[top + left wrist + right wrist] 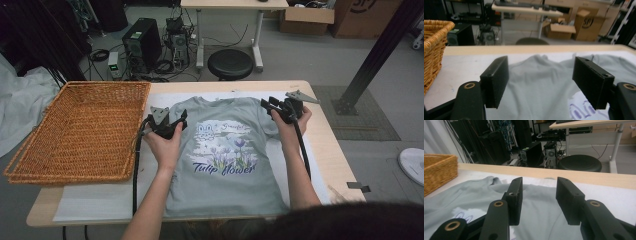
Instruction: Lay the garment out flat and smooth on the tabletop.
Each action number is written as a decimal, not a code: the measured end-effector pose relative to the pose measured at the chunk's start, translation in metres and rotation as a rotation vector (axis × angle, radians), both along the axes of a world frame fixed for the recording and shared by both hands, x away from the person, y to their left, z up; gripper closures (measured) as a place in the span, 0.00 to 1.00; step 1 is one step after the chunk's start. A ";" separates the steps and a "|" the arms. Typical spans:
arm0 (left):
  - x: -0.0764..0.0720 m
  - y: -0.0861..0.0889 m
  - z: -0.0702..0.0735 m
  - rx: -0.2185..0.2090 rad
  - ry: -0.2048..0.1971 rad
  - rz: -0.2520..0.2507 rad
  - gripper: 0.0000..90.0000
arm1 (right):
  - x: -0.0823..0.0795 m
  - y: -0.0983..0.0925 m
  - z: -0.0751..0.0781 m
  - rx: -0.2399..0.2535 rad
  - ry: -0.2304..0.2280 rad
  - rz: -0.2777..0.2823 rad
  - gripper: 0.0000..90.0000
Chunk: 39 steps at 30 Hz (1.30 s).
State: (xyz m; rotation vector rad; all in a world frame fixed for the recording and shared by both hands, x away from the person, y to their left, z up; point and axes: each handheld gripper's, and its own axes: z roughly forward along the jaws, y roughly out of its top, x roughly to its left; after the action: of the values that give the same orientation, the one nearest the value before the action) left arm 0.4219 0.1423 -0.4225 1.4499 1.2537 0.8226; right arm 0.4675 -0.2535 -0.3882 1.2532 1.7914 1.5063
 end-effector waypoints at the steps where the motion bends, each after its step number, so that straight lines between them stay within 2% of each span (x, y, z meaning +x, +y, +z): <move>1: 0.001 0.000 -0.001 0.001 -0.001 0.000 0.33 | 0.007 0.001 -0.001 0.003 0.006 -0.003 0.63; 2: 0.002 0.000 -0.002 -0.002 0.001 -0.003 0.32 | 0.021 0.003 -0.003 0.009 0.018 -0.010 0.62; 3: 0.003 -0.001 -0.003 -0.006 0.005 -0.006 0.32 | 0.021 0.003 -0.003 0.009 0.018 -0.010 0.62; 7: 0.007 -0.001 -0.008 0.001 0.022 -0.016 0.32 | 0.048 0.003 -0.009 -0.004 0.026 -0.029 0.62; 8: 0.007 -0.001 -0.009 0.000 0.026 -0.015 0.32 | 0.060 0.001 -0.012 0.014 0.038 -0.045 0.63; 9: 0.008 -0.001 -0.010 0.001 0.029 -0.014 0.32 | 0.060 0.001 -0.012 0.014 0.038 -0.045 0.63; 10: 0.010 -0.001 -0.012 -0.001 0.035 -0.018 0.32 | 0.073 0.000 -0.016 0.015 0.052 -0.048 0.64; 11: 0.010 -0.001 -0.012 -0.001 0.035 -0.018 0.31 | 0.073 0.000 -0.016 0.015 0.052 -0.048 0.64; 13: 0.010 0.000 -0.013 -0.004 0.039 -0.014 0.31 | 0.087 -0.001 -0.023 -0.004 0.073 -0.055 0.65; 15: 0.011 0.001 -0.013 -0.005 0.042 -0.018 0.31 | 0.097 -0.001 -0.029 0.003 0.112 -0.058 0.67; 18: 0.011 0.002 -0.014 0.001 0.048 -0.023 0.31 | 0.107 0.002 -0.043 -0.025 0.113 -0.059 0.70; 19: 0.011 0.001 -0.015 0.002 0.050 -0.026 0.31 | 0.110 0.003 -0.048 -0.036 0.126 -0.064 0.70; 20: 0.011 0.001 -0.015 0.002 0.050 -0.030 0.31 | 0.113 0.004 -0.053 -0.042 0.168 -0.063 0.69; 21: 0.011 0.001 -0.015 0.007 0.052 -0.032 0.31 | 0.116 0.005 -0.057 -0.056 0.204 -0.061 0.67; 25: 0.011 0.000 -0.017 0.018 0.060 -0.043 0.30 | 0.119 0.011 -0.065 -0.116 0.225 -0.058 0.71; 28: 0.011 -0.001 -0.018 0.018 0.065 -0.047 0.30 | 0.121 0.013 -0.070 -0.162 0.254 -0.051 0.85; 30: 0.011 -0.001 -0.018 0.020 0.065 -0.044 0.30 | 0.120 0.012 -0.068 -0.188 0.253 -0.055 0.97; 33: 0.010 0.000 -0.017 0.021 0.064 -0.047 0.30 | 0.119 0.011 -0.065 -0.211 0.244 -0.062 0.98; 36: 0.008 0.002 -0.015 0.026 0.063 -0.048 0.30 | 0.117 0.005 -0.063 -0.186 0.227 -0.124 0.98; 39: 0.007 0.003 -0.014 0.027 0.061 -0.048 0.30 | 0.117 0.002 -0.062 -0.195 0.199 -0.159 0.97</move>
State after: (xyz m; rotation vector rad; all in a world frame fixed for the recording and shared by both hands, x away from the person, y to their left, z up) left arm 0.4293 0.1455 -0.4364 1.5310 1.2527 0.7712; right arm 0.5848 -0.2516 -0.4502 1.4490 1.8609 1.1254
